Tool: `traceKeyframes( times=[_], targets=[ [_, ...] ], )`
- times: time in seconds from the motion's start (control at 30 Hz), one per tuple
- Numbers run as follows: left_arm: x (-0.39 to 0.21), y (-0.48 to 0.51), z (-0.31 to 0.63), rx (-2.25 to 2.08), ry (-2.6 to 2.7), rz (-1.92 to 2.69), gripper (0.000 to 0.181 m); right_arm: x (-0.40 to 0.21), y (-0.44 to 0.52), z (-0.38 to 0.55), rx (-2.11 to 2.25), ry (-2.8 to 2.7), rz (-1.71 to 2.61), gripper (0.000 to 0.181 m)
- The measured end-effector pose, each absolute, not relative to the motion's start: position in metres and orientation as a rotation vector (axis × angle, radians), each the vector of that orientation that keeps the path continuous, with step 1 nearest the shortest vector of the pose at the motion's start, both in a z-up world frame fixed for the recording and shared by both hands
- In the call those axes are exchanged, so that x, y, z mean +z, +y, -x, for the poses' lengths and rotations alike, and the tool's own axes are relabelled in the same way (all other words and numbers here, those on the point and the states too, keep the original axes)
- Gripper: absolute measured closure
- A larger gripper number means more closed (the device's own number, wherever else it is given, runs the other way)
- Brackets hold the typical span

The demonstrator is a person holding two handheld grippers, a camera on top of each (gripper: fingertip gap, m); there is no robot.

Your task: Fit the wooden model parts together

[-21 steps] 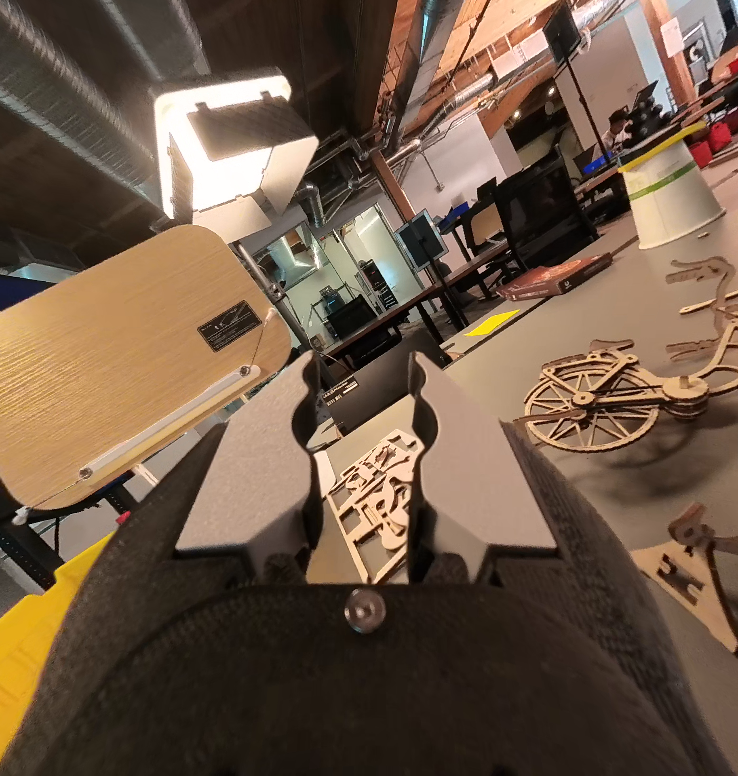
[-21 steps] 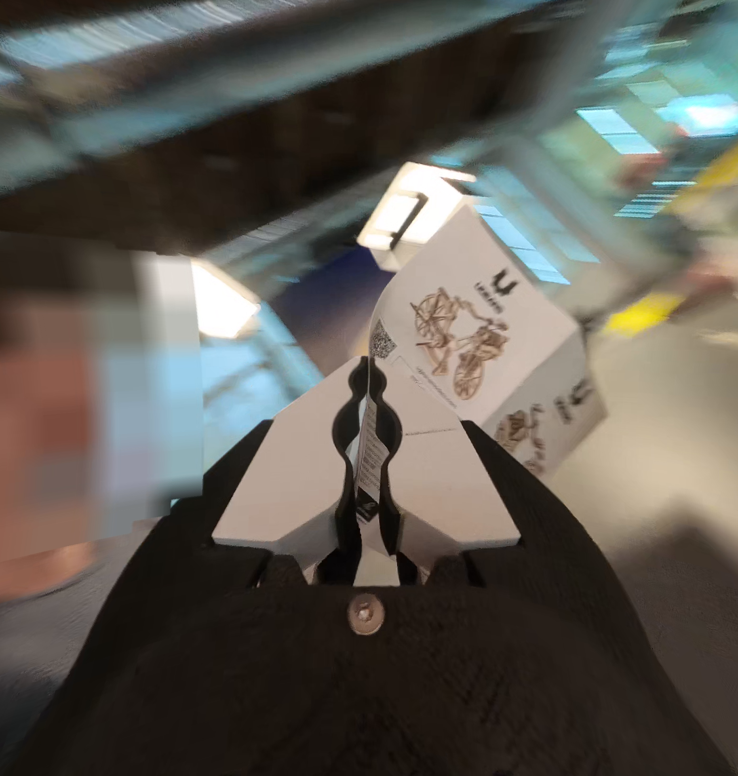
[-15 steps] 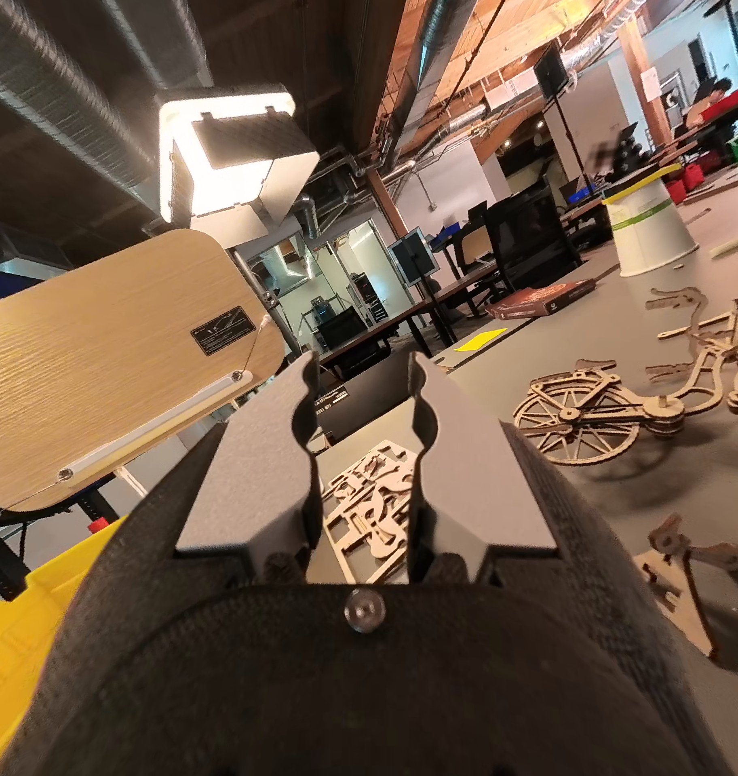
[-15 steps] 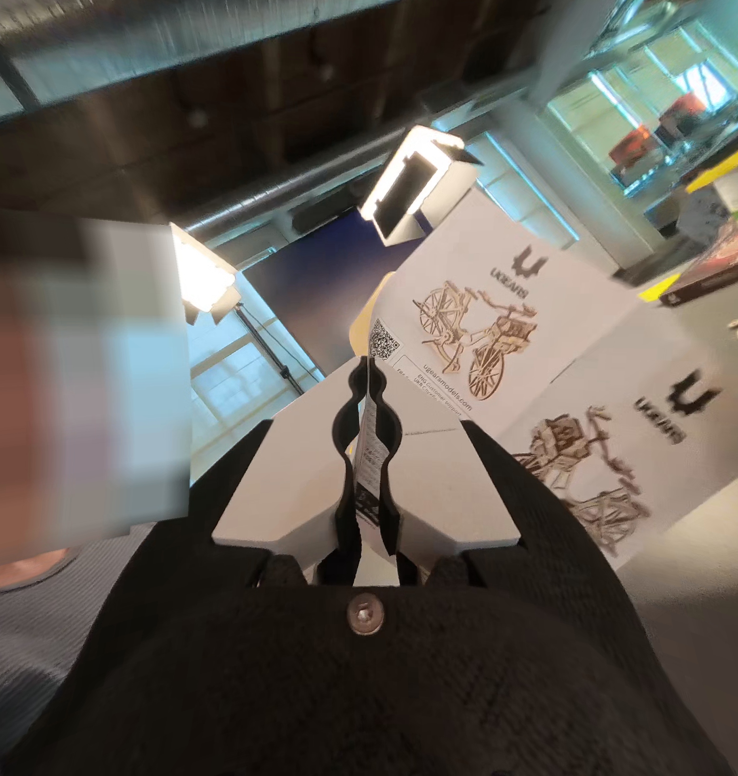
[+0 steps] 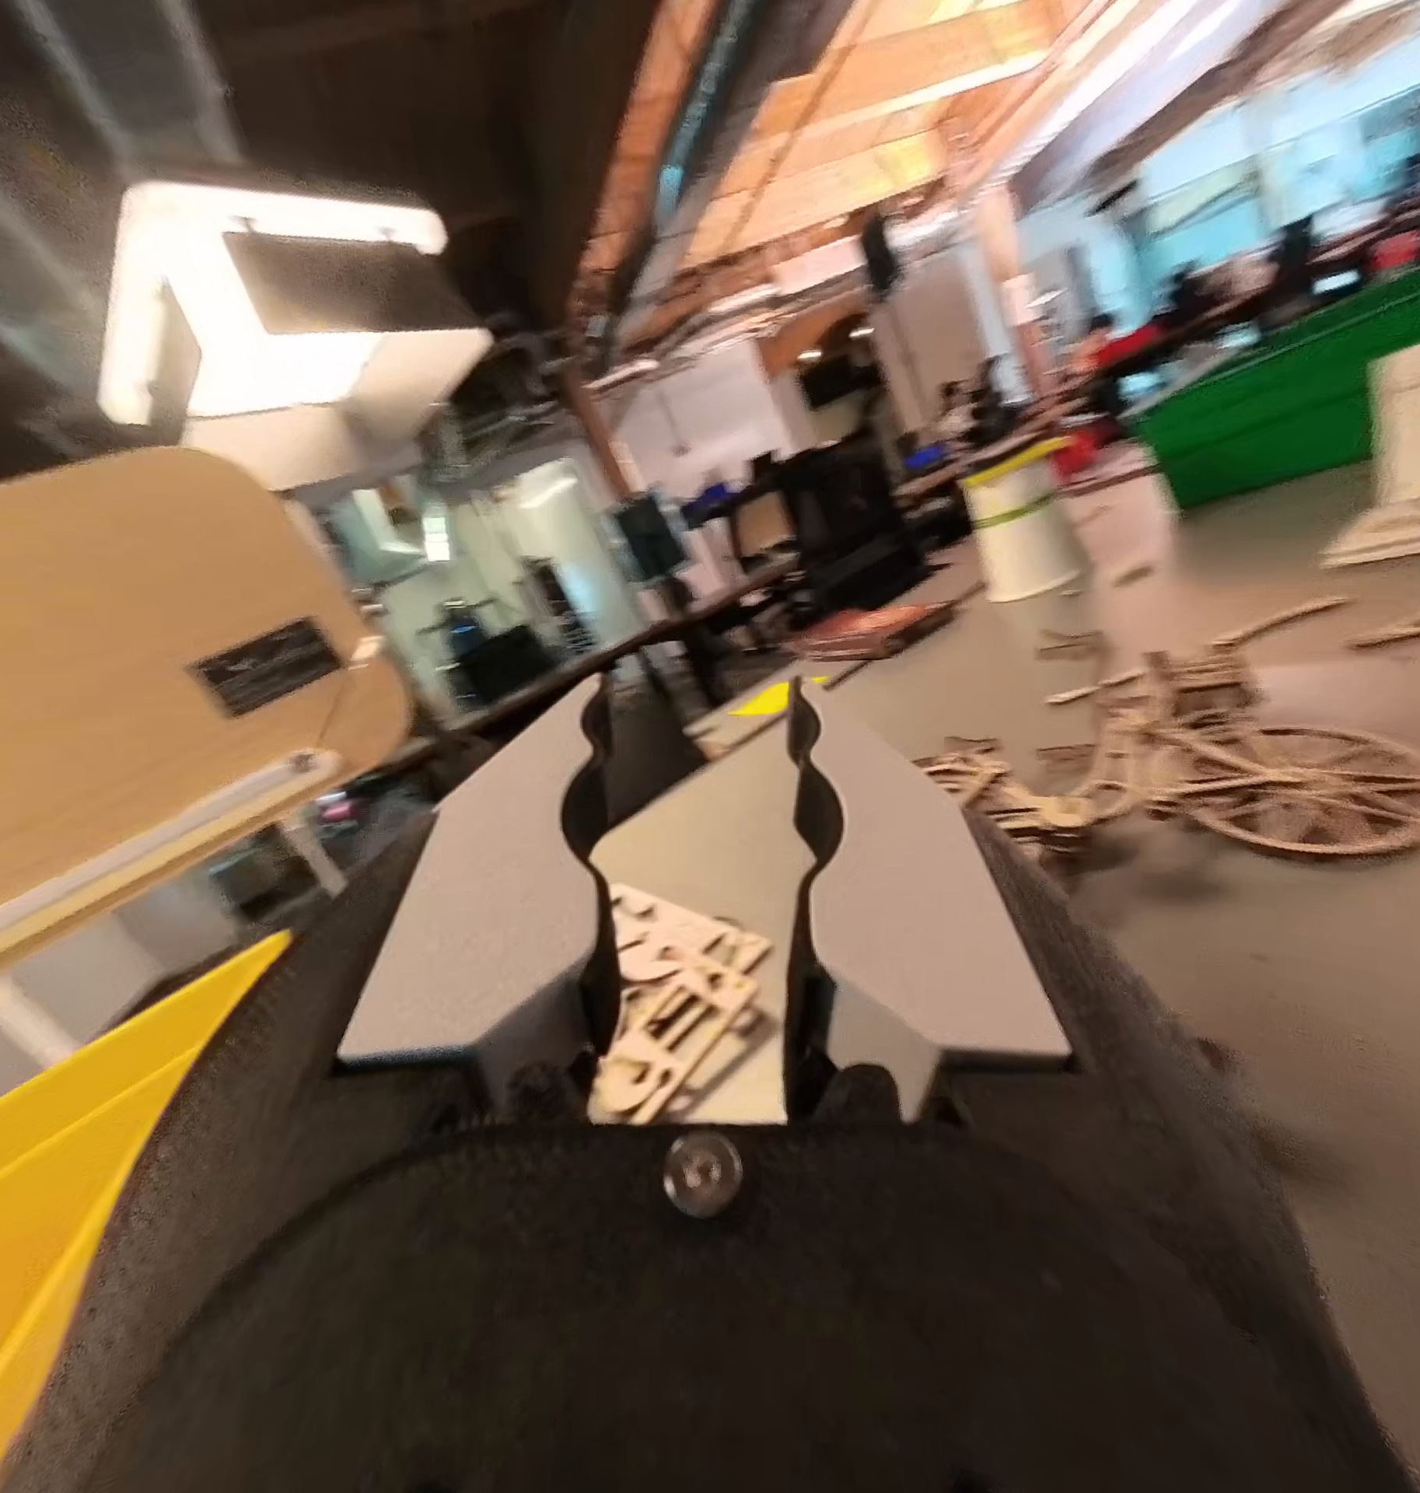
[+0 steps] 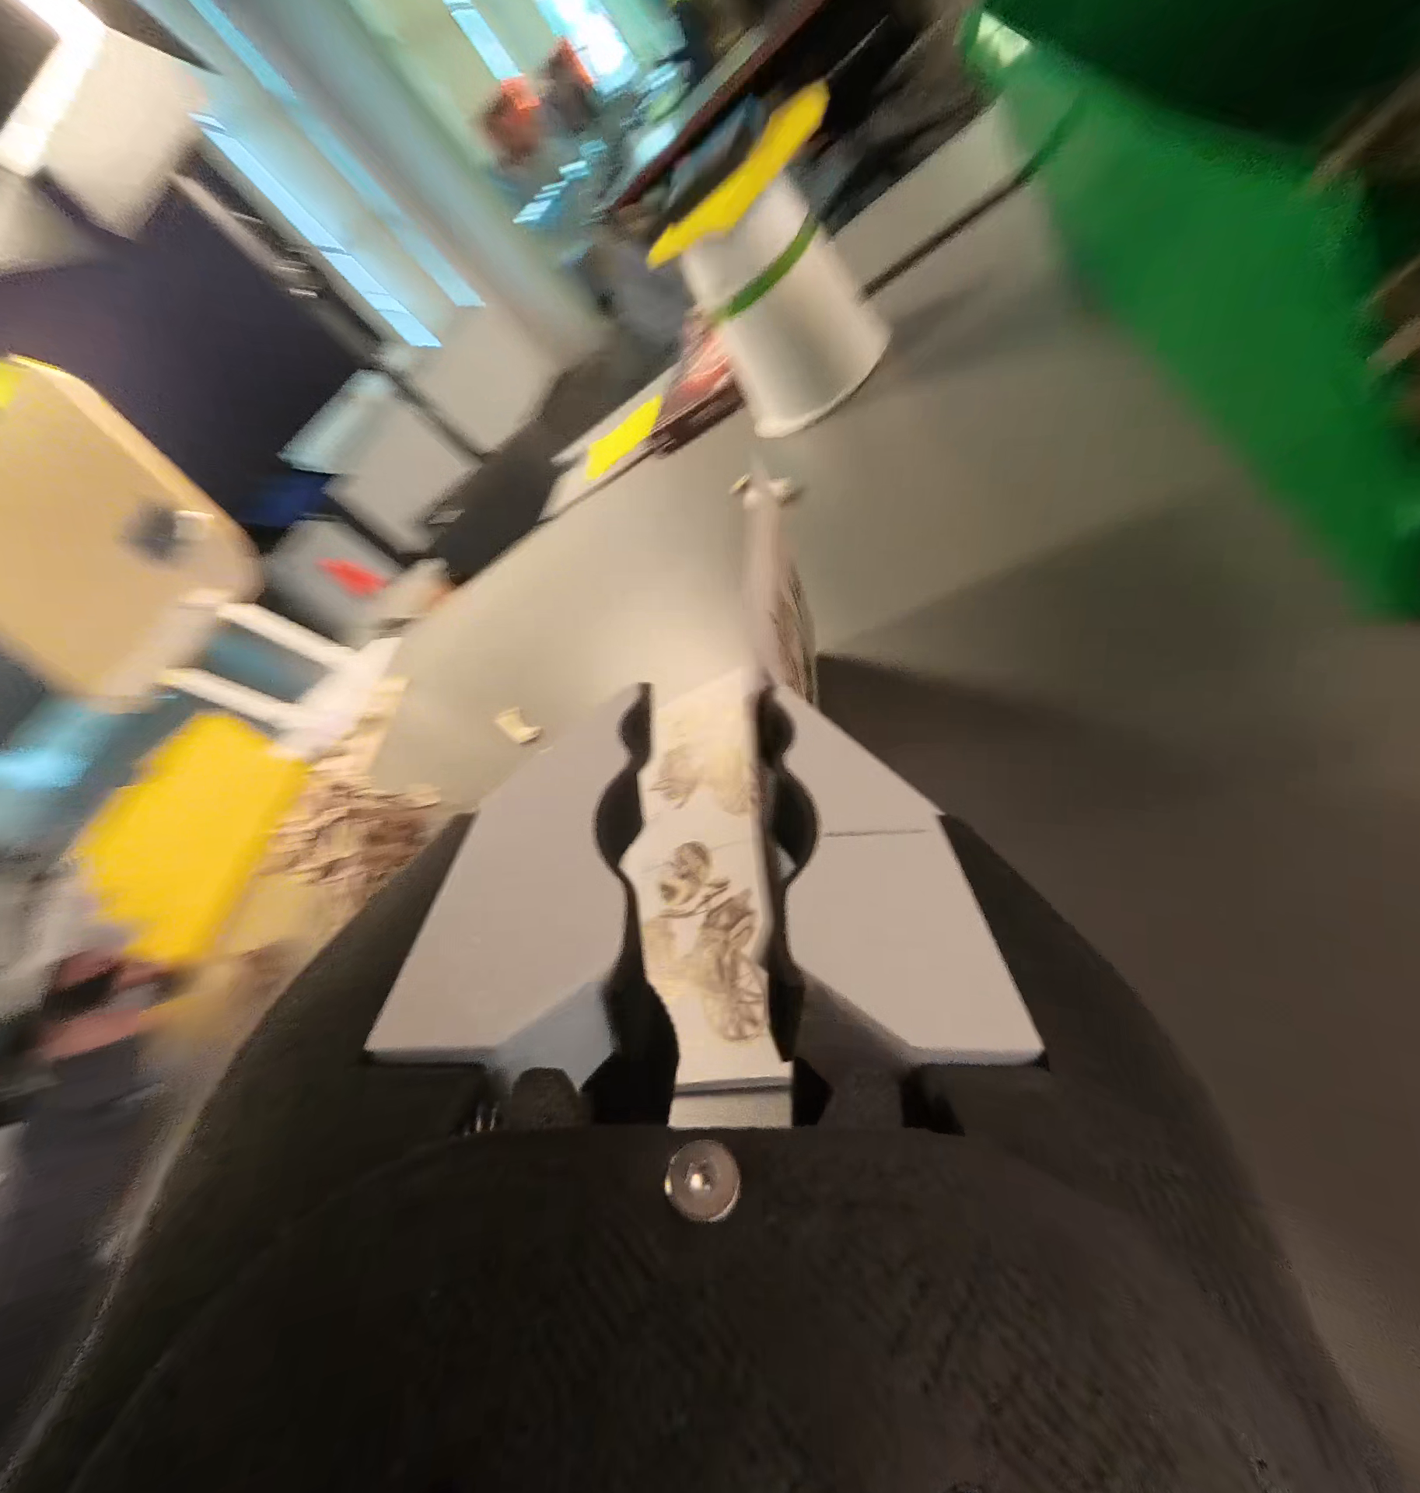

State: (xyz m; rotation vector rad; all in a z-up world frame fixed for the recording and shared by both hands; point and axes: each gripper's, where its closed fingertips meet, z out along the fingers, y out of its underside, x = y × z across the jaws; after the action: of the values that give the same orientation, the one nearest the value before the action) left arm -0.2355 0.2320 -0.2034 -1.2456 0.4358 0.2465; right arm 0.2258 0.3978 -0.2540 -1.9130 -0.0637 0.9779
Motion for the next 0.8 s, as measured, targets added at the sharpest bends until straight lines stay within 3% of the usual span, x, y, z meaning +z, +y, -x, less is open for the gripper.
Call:
traceKeyframes(
  times=[0.07, 0.27, 0.5, 0.8],
  targets=[
    [-0.21, 0.226, 0.214, 0.073, 0.561, 1.296, 0.141, -0.239, 0.395, -0.234, 0.841, -0.08, 1.9, 0.144],
    [-0.267, 0.217, 0.188, -0.267, 0.941, 1.696, 0.143, -0.182, 0.354, -0.198, 0.701, -0.387, 1.7, 0.144],
    [-0.301, 0.211, 0.184, -0.404, 1.159, 1.868, 0.157, -0.207, 0.305, -0.12, 0.707, -0.82, 1.672, 0.151],
    [-0.314, 0.206, 0.18, -0.577, 1.164, 1.916, 0.169, -0.221, 0.277, -0.082, 0.933, -0.942, 1.627, 0.152]
  ],
)
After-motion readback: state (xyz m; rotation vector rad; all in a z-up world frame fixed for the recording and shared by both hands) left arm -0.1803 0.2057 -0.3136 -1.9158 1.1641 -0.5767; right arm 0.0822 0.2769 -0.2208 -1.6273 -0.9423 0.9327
